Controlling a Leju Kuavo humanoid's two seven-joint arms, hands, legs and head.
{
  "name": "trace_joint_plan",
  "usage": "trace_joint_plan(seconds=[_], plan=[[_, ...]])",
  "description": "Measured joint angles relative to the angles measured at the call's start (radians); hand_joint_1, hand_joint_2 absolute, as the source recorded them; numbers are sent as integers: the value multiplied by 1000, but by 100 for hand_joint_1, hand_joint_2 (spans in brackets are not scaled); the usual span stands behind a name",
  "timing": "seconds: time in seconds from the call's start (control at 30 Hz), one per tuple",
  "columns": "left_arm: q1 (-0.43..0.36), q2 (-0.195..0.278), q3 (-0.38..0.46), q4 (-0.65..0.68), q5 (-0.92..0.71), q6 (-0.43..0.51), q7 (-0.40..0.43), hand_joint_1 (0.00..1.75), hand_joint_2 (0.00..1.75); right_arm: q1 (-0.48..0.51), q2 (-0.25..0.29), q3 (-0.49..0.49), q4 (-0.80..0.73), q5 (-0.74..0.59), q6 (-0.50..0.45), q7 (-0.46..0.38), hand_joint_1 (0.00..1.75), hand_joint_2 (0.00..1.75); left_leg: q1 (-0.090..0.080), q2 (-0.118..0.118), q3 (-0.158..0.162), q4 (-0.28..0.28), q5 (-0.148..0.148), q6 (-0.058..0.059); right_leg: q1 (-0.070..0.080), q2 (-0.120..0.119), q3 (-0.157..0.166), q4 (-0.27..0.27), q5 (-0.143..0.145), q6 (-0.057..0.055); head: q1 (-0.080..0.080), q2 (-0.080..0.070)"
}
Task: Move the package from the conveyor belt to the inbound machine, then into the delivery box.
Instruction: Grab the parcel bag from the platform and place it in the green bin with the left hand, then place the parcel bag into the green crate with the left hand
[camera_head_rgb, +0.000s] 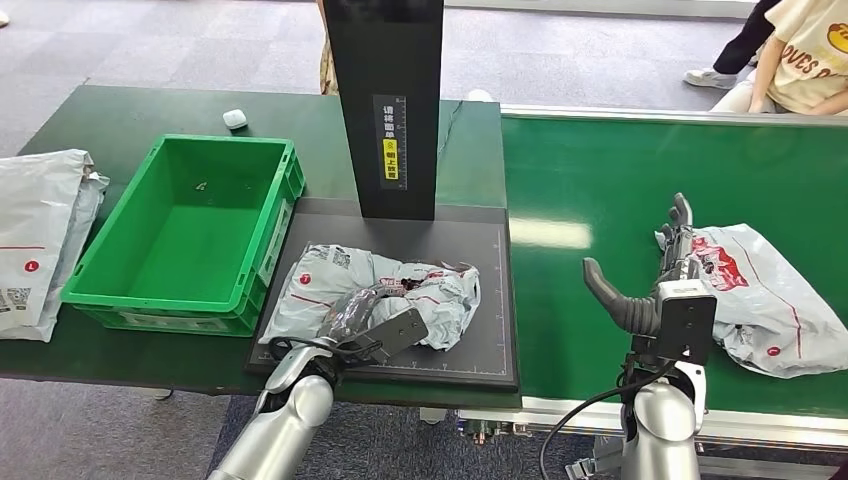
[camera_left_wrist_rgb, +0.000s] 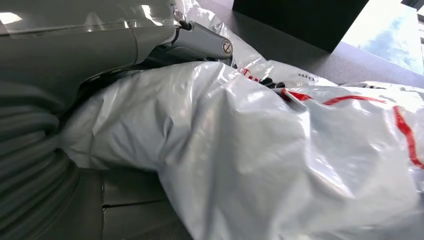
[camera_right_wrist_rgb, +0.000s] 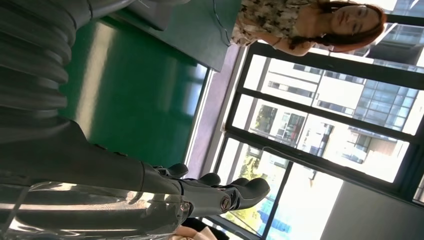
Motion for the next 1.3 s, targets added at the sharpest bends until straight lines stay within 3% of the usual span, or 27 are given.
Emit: trace_joint_plan(seconds=[0.53,0.7,0.83,0.93,1.1,1.3], plan=[[23,-4,11,-29,-10,39,-60,175,175,0,0,0,10,-7,3,-2,0,175,0,0,0,0,0,0,0,0,0,0,0,0,0,0],[45,-3,14,-55,4,119,-131,175,175,0,0,-1,10,-11,5,-5,0,175,0,0,-2,0,0,0,0,0,-3,0,0,0,0,0],[83,6,12,-182,6,274,-254,175,175,6,0,-8,4,-12,19,-11,0,175,0,0,-7,0,1,0,0,0,-7,0,0,0,0,0],[96,25,-4,-341,-27,356,-297,175,175,11,0,-18,-2,-12,32,-16,0,175,0,0,-9,0,1,0,0,0,-8,0,0,0,0,0],[106,68,-46,-560,-95,402,-297,175,175,10,0,-31,-4,-12,42,-22,0,175,0,0,-10,0,0,0,0,0,-10,0,-1,1,0,0],[102,103,-76,-672,-123,416,-286,175,175,6,0,-33,-3,-11,52,-23,0,175,0,0,-10,0,0,0,0,0,-9,0,-1,1,0,0]])
